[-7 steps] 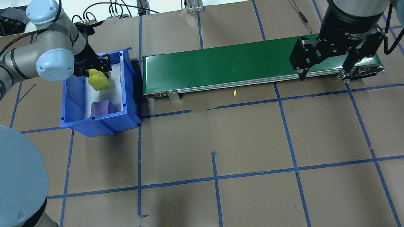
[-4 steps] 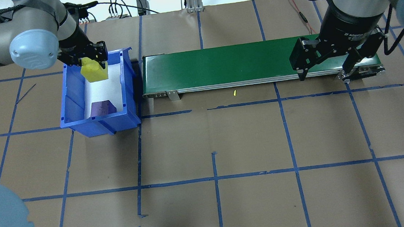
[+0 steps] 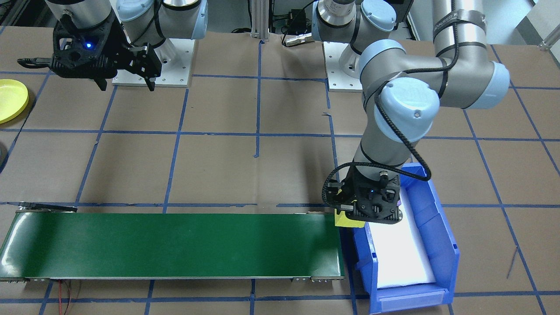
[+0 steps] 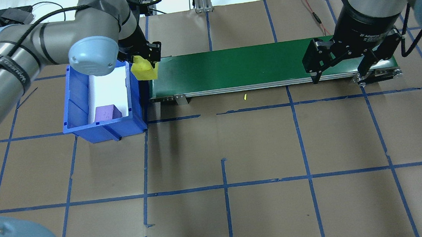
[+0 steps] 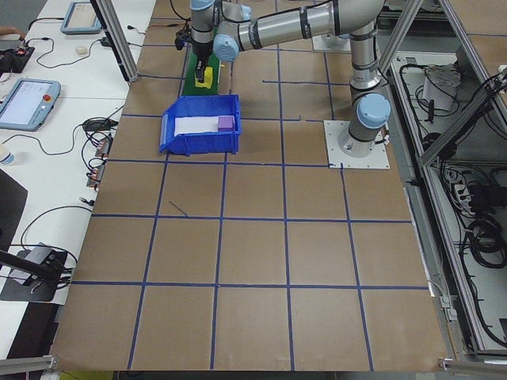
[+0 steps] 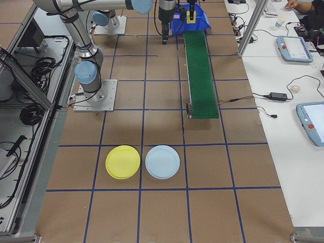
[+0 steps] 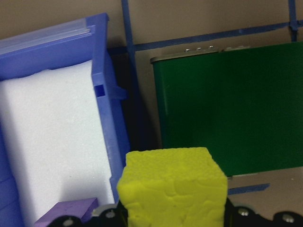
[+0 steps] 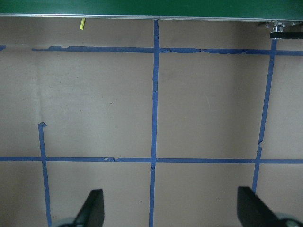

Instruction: Move block left to right into plate

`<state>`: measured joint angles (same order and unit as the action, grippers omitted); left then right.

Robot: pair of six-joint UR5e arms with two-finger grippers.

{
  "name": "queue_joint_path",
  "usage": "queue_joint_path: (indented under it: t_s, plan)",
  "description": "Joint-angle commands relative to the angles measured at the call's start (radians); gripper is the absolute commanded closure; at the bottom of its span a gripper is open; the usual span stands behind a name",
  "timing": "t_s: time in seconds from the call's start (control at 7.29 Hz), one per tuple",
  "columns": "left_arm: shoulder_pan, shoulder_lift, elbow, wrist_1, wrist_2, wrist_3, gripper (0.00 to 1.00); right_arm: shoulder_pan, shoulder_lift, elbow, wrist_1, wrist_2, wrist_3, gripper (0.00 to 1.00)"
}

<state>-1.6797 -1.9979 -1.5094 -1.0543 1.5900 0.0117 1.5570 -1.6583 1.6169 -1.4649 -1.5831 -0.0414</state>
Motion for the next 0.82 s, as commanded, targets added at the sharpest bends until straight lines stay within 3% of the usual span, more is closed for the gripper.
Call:
queue_joint_path:
  t_s: [0.0,0.14,0.27,0.41,0.69]
  plan:
    - [-0.034,-0.087,0.012,0.100,-0.005,-0.056,0.66,0.000,0.000,0.000,0.000,-0.001,0.000,0.00]
    - [-0.037,-0.093,0.012,0.102,-0.048,-0.056,0.60,0.000,0.000,0.000,0.000,-0.001,0.000,0.00]
    - [-0.037,-0.099,0.009,0.103,-0.057,-0.053,0.39,0.000,0.000,0.000,0.000,0.000,0.000,0.00]
    - [-0.041,-0.094,-0.006,0.108,-0.053,-0.053,0.03,0.000,0.000,0.001,0.000,0.000,0.000,0.00]
    - [-0.041,-0.058,-0.003,0.094,-0.048,-0.053,0.00,0.000,0.000,0.003,0.000,0.000,0.000,0.00]
